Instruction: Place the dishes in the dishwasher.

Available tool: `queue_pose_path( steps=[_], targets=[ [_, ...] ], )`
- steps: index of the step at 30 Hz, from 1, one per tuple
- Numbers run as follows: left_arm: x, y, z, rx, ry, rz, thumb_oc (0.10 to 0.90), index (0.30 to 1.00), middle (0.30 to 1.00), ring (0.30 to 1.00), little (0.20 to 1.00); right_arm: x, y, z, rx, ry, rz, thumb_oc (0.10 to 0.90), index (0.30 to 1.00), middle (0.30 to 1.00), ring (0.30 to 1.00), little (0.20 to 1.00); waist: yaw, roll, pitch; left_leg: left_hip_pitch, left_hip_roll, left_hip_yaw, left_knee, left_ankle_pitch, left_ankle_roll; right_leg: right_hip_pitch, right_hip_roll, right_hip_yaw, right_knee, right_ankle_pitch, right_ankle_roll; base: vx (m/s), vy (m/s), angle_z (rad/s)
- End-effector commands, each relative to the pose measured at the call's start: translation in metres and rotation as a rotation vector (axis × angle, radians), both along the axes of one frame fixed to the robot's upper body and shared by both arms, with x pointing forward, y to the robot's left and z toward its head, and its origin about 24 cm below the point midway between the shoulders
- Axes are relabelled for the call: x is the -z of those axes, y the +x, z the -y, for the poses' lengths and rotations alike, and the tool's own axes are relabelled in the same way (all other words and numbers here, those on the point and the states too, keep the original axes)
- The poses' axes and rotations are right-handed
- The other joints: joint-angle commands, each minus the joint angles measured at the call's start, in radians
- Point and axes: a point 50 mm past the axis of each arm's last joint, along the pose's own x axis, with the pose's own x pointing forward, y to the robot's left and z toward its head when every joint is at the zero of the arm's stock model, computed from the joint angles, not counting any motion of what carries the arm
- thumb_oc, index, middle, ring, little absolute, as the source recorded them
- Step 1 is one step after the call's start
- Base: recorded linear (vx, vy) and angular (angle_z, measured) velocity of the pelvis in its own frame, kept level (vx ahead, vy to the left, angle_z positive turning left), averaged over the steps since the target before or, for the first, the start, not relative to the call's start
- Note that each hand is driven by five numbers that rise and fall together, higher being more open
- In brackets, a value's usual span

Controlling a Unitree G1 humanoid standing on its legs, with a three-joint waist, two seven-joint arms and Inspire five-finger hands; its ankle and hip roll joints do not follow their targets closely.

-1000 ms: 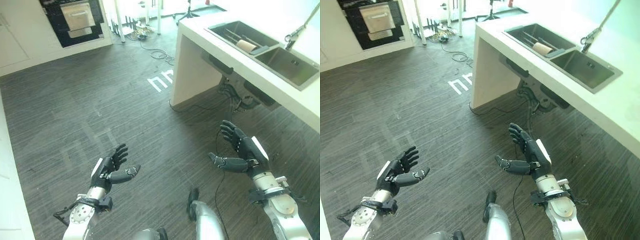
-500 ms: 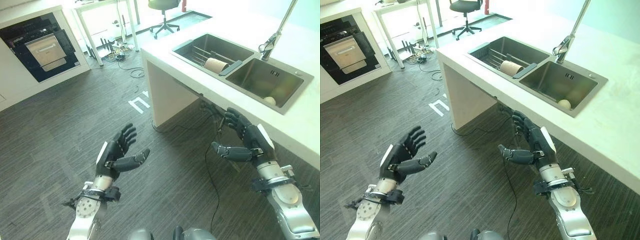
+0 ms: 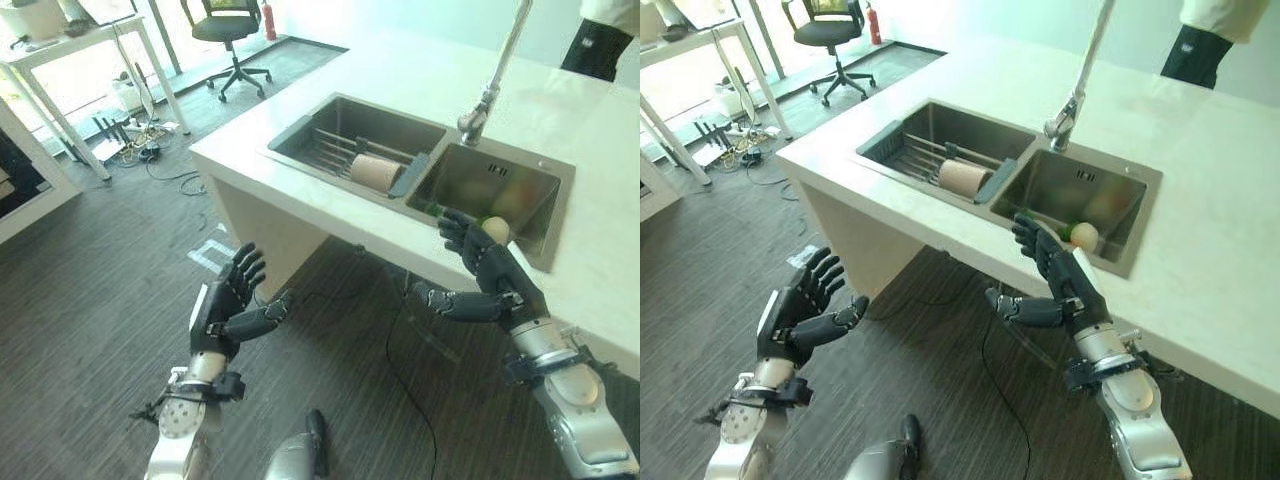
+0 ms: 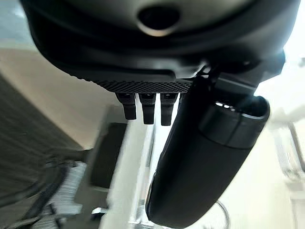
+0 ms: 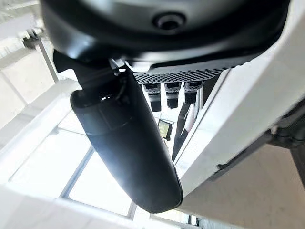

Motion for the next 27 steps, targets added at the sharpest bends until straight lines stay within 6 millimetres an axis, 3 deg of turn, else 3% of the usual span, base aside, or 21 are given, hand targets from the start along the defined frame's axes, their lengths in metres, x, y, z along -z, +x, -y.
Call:
queue_pose_path(
  steps=[1, 3, 5, 6, 8, 10, 11, 13, 15, 20, 27],
  targets=[
    [-0.059, 0.005, 0.004, 0.080, 0.097, 0.305, 0.800, 0.900, 0.900, 0.900, 0.900, -0.055, 0.007, -0.003, 0.011, 0.084, 0.332, 0.800, 0.900, 0.900, 0.900, 0.900, 0.041, 0.007, -0.068, -0.008, 0.115, -0.080, 0.035, -0.144, -0.150, -0.094, -0.099, -0.005, -0.128, 0.126, 0.112, 0.28, 0.231, 0.22],
    [-0.063, 0.006, 0.006, 0.101, 0.107, 0.318, 0.800, 0.900, 0.900, 0.900, 0.900, -0.054, 0.007, -0.006, 0.030, 0.104, 0.344, 0.800, 0.900, 0.900, 0.900, 0.900, 0.041, 0.013, -0.071, 0.017, 0.088, -0.106, 0.035, -0.162, -0.125, -0.083, -0.103, -0.026, -0.094, 0.232, 0.130, 0.28, 0.267, 0.49],
    [-0.068, 0.005, 0.010, 0.132, 0.119, 0.352, 0.800, 0.900, 0.900, 0.900, 0.900, -0.051, 0.006, -0.010, 0.039, 0.119, 0.351, 0.800, 0.900, 0.900, 0.900, 0.900, 0.039, 0.021, -0.067, 0.052, 0.066, -0.118, 0.035, -0.182, -0.105, -0.160, -0.125, -0.026, 0.111, 0.292, 0.131, 0.22, 0.276, 0.48],
    [-0.074, 0.002, 0.013, 0.124, 0.146, 0.398, 0.800, 0.900, 0.900, 0.900, 0.900, -0.051, 0.006, -0.015, 0.030, 0.133, 0.363, 0.800, 0.900, 0.900, 0.900, 0.900, 0.033, 0.034, -0.057, 0.087, 0.073, -0.102, 0.035, -0.202, -0.100, -0.273, -0.132, -0.037, 0.211, 0.294, 0.111, 0.18, 0.197, 0.15],
    [-0.082, -0.001, 0.011, 0.114, 0.163, 0.444, 0.800, 0.900, 0.900, 0.900, 0.900, -0.052, 0.007, -0.014, 0.033, 0.146, 0.370, 0.800, 0.900, 0.900, 0.900, 0.900, 0.029, 0.033, -0.054, 0.099, 0.077, -0.085, 0.035, -0.202, -0.107, -0.297, -0.094, -0.060, 0.129, 0.254, 0.100, 0.16, 0.051, -0.08],
    [-0.096, -0.002, 0.008, 0.100, 0.165, 0.509, 0.800, 0.900, 0.900, 0.900, 0.900, -0.056, 0.007, -0.011, 0.037, 0.174, 0.379, 0.800, 0.900, 0.900, 0.900, 0.900, 0.025, 0.028, -0.039, 0.116, 0.079, -0.071, 0.035, -0.206, -0.118, -0.285, -0.058, -0.120, -0.073, 0.244, 0.090, 0.18, -0.095, -0.25],
    [-0.100, -0.004, 0.007, 0.088, 0.177, 0.537, 0.800, 0.900, 0.900, 0.900, 0.900, -0.057, 0.007, -0.010, 0.036, 0.180, 0.388, 0.800, 0.900, 0.900, 0.900, 0.900, 0.022, 0.017, -0.027, 0.133, 0.077, -0.055, 0.035, -0.217, -0.125, -0.319, -0.074, -0.145, -0.128, 0.244, 0.091, 0.17, -0.149, -0.27],
    [-0.105, -0.008, 0.007, 0.065, 0.188, 0.565, 0.800, 0.900, 0.900, 0.900, 0.900, -0.059, 0.005, -0.009, 0.036, 0.186, 0.401, 0.800, 0.900, 0.900, 0.900, 0.900, 0.012, -0.006, -0.014, 0.158, 0.064, -0.024, 0.035, -0.248, -0.126, -0.413, -0.119, -0.140, -0.128, 0.258, 0.107, 0.17, -0.142, -0.35],
    [-0.105, -0.010, 0.009, 0.062, 0.197, 0.573, 0.800, 0.900, 0.900, 0.900, 0.900, -0.059, 0.005, -0.010, 0.047, 0.192, 0.403, 0.800, 0.900, 0.900, 0.900, 0.900, -0.008, -0.018, -0.011, 0.195, 0.046, -0.022, 0.035, -0.295, -0.117, -0.495, -0.150, -0.101, -0.128, 0.322, 0.122, 0.29, -0.195, -0.21],
    [-0.105, -0.010, 0.010, 0.044, 0.164, 0.558, 0.800, 0.900, 0.900, 0.900, 0.900, -0.059, 0.008, -0.004, 0.079, 0.183, 0.378, 0.800, 0.900, 0.900, 0.900, 0.900, -0.020, -0.015, -0.049, 0.232, 0.046, -0.026, 0.035, -0.323, -0.115, -0.462, -0.129, -0.075, -0.128, 0.264, 0.108, 0.30, -0.234, 0.25],
    [-0.106, -0.012, 0.012, 0.052, 0.125, 0.572, 0.800, 0.900, 0.900, 0.900, 0.900, -0.056, 0.004, -0.001, 0.114, 0.172, 0.368, 0.800, 0.900, 0.900, 0.900, 0.900, -0.041, -0.004, -0.075, 0.284, 0.077, 0.008, 0.035, -0.319, -0.147, -0.414, -0.097, -0.071, -0.128, 0.220, 0.070, 0.23, -0.239, 0.04]
  ],
)
